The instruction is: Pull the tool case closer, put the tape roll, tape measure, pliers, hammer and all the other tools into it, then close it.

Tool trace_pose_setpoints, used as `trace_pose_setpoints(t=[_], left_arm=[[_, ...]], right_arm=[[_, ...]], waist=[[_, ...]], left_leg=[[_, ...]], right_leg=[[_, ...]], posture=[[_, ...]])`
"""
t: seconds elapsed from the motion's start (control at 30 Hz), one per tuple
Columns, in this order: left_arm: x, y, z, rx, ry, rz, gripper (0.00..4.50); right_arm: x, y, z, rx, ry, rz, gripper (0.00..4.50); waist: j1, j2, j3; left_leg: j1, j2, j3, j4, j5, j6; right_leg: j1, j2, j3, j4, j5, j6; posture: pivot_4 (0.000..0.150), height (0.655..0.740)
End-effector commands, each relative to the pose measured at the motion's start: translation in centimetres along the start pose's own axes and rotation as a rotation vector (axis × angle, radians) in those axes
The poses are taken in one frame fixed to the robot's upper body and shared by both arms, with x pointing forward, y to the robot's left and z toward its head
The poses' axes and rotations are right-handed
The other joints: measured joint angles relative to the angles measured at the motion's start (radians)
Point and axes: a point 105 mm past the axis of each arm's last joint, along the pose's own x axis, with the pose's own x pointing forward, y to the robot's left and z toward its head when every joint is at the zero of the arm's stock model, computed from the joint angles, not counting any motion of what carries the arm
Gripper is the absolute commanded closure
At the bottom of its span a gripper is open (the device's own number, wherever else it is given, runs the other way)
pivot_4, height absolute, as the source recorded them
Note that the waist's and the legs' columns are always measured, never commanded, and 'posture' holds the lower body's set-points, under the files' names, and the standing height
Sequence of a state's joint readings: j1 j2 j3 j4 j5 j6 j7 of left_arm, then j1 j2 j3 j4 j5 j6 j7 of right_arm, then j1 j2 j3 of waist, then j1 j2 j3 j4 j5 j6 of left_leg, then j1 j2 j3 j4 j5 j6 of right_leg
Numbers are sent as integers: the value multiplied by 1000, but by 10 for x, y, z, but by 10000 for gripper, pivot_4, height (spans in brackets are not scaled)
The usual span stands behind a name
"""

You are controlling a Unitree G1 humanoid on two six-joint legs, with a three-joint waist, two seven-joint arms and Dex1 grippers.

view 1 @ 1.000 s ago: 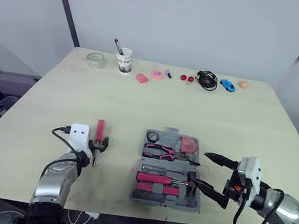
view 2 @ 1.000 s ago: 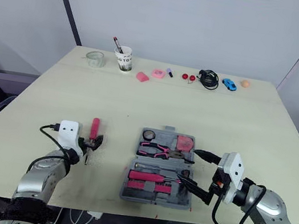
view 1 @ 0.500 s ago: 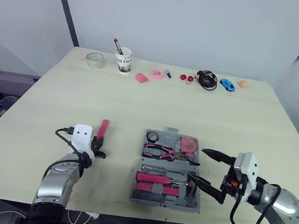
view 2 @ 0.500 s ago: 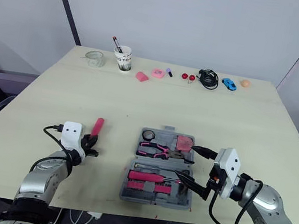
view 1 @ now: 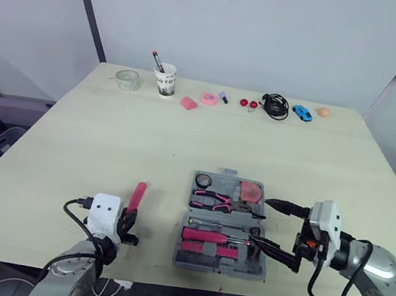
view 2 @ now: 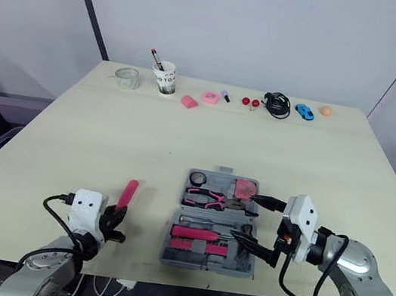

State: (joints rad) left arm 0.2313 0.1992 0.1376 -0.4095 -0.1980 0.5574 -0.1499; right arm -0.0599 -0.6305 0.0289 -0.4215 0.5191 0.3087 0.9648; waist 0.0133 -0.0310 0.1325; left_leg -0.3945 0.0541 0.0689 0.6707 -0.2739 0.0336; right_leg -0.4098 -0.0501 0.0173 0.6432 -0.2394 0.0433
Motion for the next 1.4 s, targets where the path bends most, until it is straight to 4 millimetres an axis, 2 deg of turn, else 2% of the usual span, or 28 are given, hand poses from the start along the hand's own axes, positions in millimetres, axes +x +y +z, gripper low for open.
trace_pose_setpoints(t=[0.03,0.3,0.33,0.37,0.4,0.43,0.57,0.6,0.77,0.87,1.0,1.13,1.23,1.4], left_arm=[[-5,-5,12,-3,-38,-3,40916],[-8,-5,7,-33,-24,-10,40916],[-8,-5,7,-35,-26,-13,30874],[-8,-5,7,-32,-27,-20,29653],[-8,-5,7,-27,-30,-23,23511],[-8,-5,8,-27,-32,-26,21195],[-9,-3,15,-30,-60,-29,2785],[-10,-3,18,-24,-68,-29,480],[-14,1,37,20,-122,-61,480],[-15,7,57,125,-150,-146,480],[-9,19,82,457,-111,-365,480],[-6,23,101,668,-104,-566,480],[-5,24,103,770,-86,-684,480],[-6,30,96,1095,33,-993,480]], right_arm=[[2,5,14,-37,-31,35,0],[0,12,14,-41,-14,92,0],[0,15,13,-43,-8,108,0],[-1,16,13,-44,-5,120,0],[-2,18,12,-41,-7,126,0],[-3,18,12,-39,-11,130,0],[-7,20,8,-33,-9,133,0],[-8,20,7,-31,-8,133,0],[-12,19,4,-31,-4,120,0],[-12,19,2,-32,-2,116,0],[-11,18,1,-34,-7,109,0],[-9,17,1,-37,-11,106,0],[-9,16,2,-39,-13,104,0],[-8,13,2,-45,-15,97,0]], waist=[[0,0,0],[0,0,0],[0,0,0],[0,0,0],[0,0,0],[0,0,0],[0,0,0],[0,0,0],[0,0,0],[1,0,0],[1,1,1],[0,3,2],[0,3,2],[2,4,3]], left_leg=[[0,0,0,0,0,0],[0,0,0,0,0,0],[0,0,0,0,0,0],[0,0,0,0,0,0],[0,0,0,0,0,0],[0,0,0,0,0,0],[0,0,0,0,0,0],[0,0,0,0,0,0],[0,0,0,0,0,0],[0,0,-1,0,0,0],[0,0,1,0,0,0],[1,0,2,0,0,0],[0,0,3,-1,0,0],[-1,0,6,-1,0,0]], right_leg=[[0,0,0,0,0,0],[0,1,0,0,0,0],[0,1,0,0,0,0],[0,1,0,0,0,0],[0,1,0,0,0,0],[0,1,0,0,0,0],[0,1,0,0,0,0],[0,1,0,0,0,0],[0,1,0,0,0,0],[0,1,0,0,0,0],[0,2,-3,0,0,-1],[0,1,0,0,0,-1],[-1,1,0,-2,0,-1],[-1,2,-2,-1,0,-1]], posture=[[1500,7400],[1500,7400],[1500,7400],[1500,7400],[1500,7400],[1500,7400],[1500,7400],[1500,7400],[1500,7400],[1500,7400],[1500,7400],[1500,7400],[1500,7400],[1500,7400]])
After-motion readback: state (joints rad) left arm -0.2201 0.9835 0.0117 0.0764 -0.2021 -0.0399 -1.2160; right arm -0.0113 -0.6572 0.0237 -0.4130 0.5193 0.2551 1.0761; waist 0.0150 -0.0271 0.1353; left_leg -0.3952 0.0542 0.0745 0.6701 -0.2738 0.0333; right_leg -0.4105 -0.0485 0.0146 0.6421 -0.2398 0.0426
